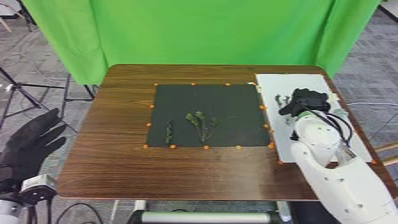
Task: Arrange flowers
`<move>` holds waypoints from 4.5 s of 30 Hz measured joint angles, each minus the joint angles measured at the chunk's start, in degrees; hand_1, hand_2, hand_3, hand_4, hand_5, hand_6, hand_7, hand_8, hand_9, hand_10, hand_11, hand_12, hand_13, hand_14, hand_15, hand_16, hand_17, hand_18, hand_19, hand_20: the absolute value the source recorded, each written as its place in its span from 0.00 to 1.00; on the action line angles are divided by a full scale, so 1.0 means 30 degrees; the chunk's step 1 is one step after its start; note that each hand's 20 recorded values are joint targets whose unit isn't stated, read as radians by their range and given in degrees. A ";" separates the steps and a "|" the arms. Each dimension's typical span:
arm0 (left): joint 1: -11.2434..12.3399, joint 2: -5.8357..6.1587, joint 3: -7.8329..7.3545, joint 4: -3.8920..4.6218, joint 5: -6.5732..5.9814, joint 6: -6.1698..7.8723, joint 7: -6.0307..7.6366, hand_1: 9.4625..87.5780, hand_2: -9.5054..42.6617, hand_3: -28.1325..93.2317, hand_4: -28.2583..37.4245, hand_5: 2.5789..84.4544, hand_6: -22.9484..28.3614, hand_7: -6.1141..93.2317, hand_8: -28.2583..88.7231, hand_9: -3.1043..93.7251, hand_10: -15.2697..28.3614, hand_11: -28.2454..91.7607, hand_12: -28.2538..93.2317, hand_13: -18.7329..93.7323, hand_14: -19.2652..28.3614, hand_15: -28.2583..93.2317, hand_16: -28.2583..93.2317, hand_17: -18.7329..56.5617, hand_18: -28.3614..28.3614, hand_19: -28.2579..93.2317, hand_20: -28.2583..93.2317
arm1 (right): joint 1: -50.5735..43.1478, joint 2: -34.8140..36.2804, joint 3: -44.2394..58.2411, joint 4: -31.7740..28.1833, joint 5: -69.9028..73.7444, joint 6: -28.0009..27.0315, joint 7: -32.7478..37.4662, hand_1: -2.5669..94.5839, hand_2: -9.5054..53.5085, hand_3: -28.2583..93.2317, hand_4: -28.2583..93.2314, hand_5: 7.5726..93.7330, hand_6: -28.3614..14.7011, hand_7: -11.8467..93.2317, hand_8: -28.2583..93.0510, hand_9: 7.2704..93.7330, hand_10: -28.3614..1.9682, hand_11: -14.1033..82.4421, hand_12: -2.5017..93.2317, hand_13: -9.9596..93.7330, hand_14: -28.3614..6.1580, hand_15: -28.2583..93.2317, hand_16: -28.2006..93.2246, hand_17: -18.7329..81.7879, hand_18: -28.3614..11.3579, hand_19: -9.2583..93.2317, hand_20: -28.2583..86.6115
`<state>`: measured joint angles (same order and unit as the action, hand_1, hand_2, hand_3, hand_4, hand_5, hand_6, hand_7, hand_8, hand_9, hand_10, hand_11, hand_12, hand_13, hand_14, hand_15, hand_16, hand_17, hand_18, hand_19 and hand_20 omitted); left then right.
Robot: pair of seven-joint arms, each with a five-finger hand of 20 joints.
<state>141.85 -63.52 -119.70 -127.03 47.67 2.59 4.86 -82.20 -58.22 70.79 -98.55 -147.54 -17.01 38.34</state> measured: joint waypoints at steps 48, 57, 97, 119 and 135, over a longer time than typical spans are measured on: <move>0.0062 -0.0132 0.0025 -0.0016 0.0004 0.0033 0.0037 0.18 0.13 0.82 0.01 0.27 0.48 0.30 0.14 0.23 0.56 0.37 0.38 0.31 0.64 0.40 0.29 0.11 0.82 0.55 0.32 | -0.1453 0.0366 -0.0451 -0.1925 0.0792 0.4565 -0.1883 0.45 0.00 0.94 0.06 0.71 0.66 0.68 0.40 0.77 0.58 0.79 0.66 0.76 0.51 0.96 0.54 0.44 0.15 0.88 0.69; 0.0038 -0.0132 0.0036 -0.0017 0.0004 0.0030 -0.0001 0.18 0.13 0.82 0.01 0.27 0.49 0.30 0.14 0.23 0.56 0.37 0.39 0.31 0.64 0.41 0.29 0.11 0.82 0.55 0.32 | -0.2091 -0.0099 -0.1305 -0.3462 0.0693 0.4172 -0.2694 0.45 0.00 0.94 0.06 0.71 0.66 0.68 0.40 0.77 0.59 0.80 0.66 0.76 0.51 0.96 0.54 0.44 0.15 0.88 0.69; -0.0103 -0.0121 0.0087 0.0004 -0.0001 0.0020 -0.0104 0.18 0.12 0.81 0.01 0.27 0.49 0.29 0.15 0.23 0.56 0.37 0.39 0.30 0.64 0.41 0.28 0.11 0.81 0.55 0.31 | -0.3526 -0.2016 -0.3069 -0.3688 -0.0629 0.0563 -0.3092 0.32 0.00 0.90 0.01 0.67 0.64 0.66 0.33 0.71 0.55 0.83 0.57 0.72 0.47 0.96 0.54 0.40 0.14 0.85 0.69; -0.0126 -0.0121 0.0086 0.0006 -0.0001 0.0013 -0.0155 0.18 0.12 0.81 0.01 0.27 0.49 0.29 0.15 0.23 0.56 0.37 0.39 0.30 0.64 0.41 0.28 0.11 0.81 0.55 0.31 | -0.3630 -0.2030 -0.2511 -0.4372 -0.0338 -0.0178 -0.2420 0.16 0.01 0.87 0.01 0.56 0.52 0.62 0.10 0.59 0.42 0.80 0.57 0.69 0.44 0.95 0.54 0.40 0.10 0.86 0.70; -0.0104 -0.0121 0.0078 0.0002 -0.0002 0.0016 -0.0109 0.18 0.12 0.81 0.01 0.27 0.49 0.29 0.15 0.23 0.57 0.37 0.39 0.30 0.65 0.41 0.28 0.11 0.82 0.55 0.31 | -0.2995 0.0348 0.1263 -0.2747 -0.0296 0.2219 -0.0439 0.36 0.00 0.96 0.01 0.25 0.44 0.34 0.15 0.30 0.33 0.24 0.22 0.54 0.46 0.60 0.36 0.35 0.17 0.77 0.60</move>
<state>141.54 -63.88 -119.47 -127.03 47.67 2.63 4.53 -91.19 -57.17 74.58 -106.79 -148.42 -10.36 37.03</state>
